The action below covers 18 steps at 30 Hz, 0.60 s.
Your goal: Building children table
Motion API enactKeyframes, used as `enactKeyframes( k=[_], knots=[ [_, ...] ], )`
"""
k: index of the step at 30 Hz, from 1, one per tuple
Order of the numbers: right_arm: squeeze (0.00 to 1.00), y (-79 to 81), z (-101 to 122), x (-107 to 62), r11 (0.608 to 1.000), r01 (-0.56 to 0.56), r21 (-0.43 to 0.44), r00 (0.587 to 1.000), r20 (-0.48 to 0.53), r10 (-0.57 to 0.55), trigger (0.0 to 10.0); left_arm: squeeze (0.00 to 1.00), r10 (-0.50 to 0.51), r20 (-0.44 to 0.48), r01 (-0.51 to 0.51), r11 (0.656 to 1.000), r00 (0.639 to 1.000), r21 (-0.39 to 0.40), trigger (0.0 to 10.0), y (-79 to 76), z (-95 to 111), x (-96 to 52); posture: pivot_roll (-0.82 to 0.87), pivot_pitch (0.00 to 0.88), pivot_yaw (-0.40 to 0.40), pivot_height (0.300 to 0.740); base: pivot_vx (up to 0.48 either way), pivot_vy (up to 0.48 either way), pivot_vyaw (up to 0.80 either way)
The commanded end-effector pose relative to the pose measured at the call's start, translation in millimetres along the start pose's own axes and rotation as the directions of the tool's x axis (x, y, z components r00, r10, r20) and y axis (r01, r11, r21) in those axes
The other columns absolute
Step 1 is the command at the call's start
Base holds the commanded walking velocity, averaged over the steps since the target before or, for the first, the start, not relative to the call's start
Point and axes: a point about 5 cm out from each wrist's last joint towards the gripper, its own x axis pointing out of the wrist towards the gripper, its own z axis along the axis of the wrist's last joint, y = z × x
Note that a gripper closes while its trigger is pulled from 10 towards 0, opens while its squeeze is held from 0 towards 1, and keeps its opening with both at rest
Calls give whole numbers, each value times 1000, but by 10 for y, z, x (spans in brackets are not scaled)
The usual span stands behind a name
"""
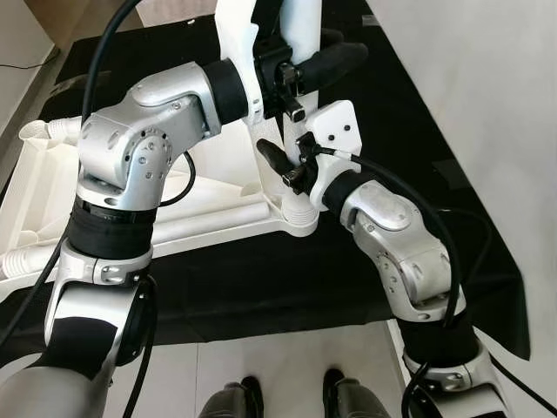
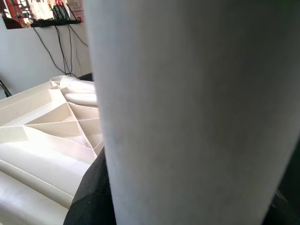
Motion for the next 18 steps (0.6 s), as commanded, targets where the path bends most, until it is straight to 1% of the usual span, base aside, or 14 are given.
enactKeyframes(
  k=[1,5,8,9,10,12,13,15,17,18],
  knots=[
    [0,210,-191,48,994,-108,23,990,-85,110,10000,0,-40,14,41,999,999,-28,0,-69,-16,14,6,261,95,740,0,0,0],
    [0,209,-192,52,993,-113,22,990,-87,115,10000,0,-41,19,42,999,999,-35,0,-78,-22,12,7,258,94,740,0,0,0],
    [0,174,-189,62,993,-114,18,990,-85,115,10000,0,-44,21,45,998,999,-39,0,-94,-26,11,7,257,94,740,0,0,0],
    [1000,156,-185,66,994,-112,18,990,-83,113,10000,0,-45,21,46,998,999,-40,0,-100,-27,12,7,257,93,740,0,0,0],
    [1000,156,-185,66,994,-112,18,990,-83,113,10000,0,-45,21,46,998,999,-40,0,-100,-27,12,7,257,93,740,0,0,0],
    [1000,103,-161,74,984,-174,26,981,-82,176,10000,0,-49,22,50,998,999,-44,0,-113,-34,19,6,256,93,740,0,0,0],
    [1000,103,-161,74,984,-174,26,981,-82,176,10000,0,-49,22,50,998,999,-44,0,-113,-34,19,6,256,93,740,0,0,0],
    [1000,36,-122,87,968,-248,35,965,-82,251,10000,0,-52,25,53,997,998,-49,0,-123,-40,30,5,254,93,740,0,0,0],
    [1000,36,-122,87,968,-248,35,965,-82,251,10000,0,-52,25,53,997,998,-49,0,-123,-40,30,5,254,93,740,0,0,0],
    [1000,1,-101,94,955,-293,38,951,-85,296,10000,0,-54,27,55,997,998,-51,0,-128,-40,35,4,253,93,740,0,0,0]
  ],
)
